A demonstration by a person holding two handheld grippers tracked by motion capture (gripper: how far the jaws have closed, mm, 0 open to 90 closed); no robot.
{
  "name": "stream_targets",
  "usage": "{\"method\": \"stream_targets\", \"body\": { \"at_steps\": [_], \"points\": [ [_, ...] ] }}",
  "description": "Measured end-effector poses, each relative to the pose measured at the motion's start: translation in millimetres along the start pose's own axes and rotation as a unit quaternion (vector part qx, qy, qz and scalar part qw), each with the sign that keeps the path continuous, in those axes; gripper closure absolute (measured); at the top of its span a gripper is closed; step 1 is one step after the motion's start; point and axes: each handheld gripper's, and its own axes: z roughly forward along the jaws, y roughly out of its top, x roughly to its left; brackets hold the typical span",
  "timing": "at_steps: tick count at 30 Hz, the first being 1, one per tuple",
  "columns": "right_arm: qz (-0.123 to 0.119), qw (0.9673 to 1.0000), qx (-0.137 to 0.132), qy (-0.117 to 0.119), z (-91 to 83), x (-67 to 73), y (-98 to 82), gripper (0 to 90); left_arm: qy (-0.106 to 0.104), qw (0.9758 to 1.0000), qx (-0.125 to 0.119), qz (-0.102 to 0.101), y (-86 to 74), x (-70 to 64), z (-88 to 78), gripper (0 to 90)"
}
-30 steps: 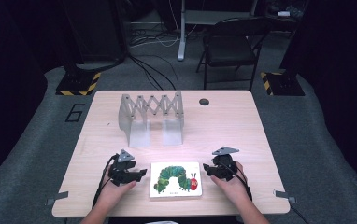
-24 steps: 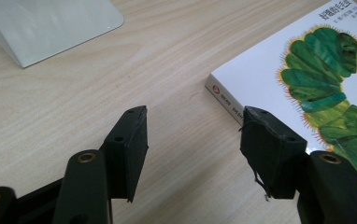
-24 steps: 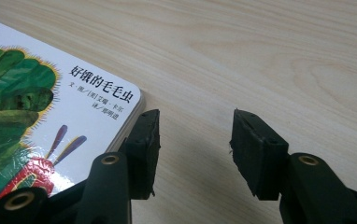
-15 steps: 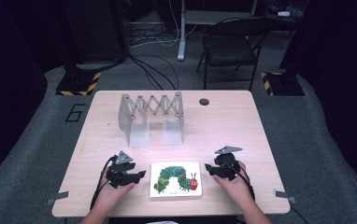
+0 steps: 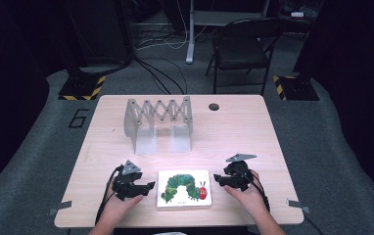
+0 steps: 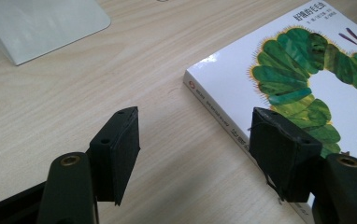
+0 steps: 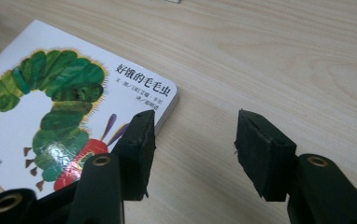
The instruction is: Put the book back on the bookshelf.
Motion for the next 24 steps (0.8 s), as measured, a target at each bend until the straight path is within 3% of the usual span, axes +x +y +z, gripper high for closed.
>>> {"method": "stream_targets", "body": {
  "at_steps": [6, 12, 19, 24],
  "points": [
    [0.018, 0.9998, 0.003, 0.007, -9.0, 1.0, 7.7, 47.8, -0.022, 0.9997, 0.008, -0.002, 5.3, -9.5, -0.8, 33.1],
    [0.006, 0.9996, 0.024, 0.01, -9.1, 7.2, 20.4, 48.1, -0.026, 0.9996, -0.004, 0.002, 9.0, -17.8, -6.2, 32.8],
    [0.005, 0.9996, 0.021, 0.015, -10.1, 13.3, 34.3, 48.0, -0.034, 0.9994, 0.002, -0.004, 1.0, -19.2, -10.2, 32.6],
    [0.002, 0.9997, 0.007, 0.021, -5.7, 16.8, 35.9, 47.8, -0.054, 0.9982, 0.005, 0.024, -3.2, -23.1, -13.6, 30.4]
  ]
}}
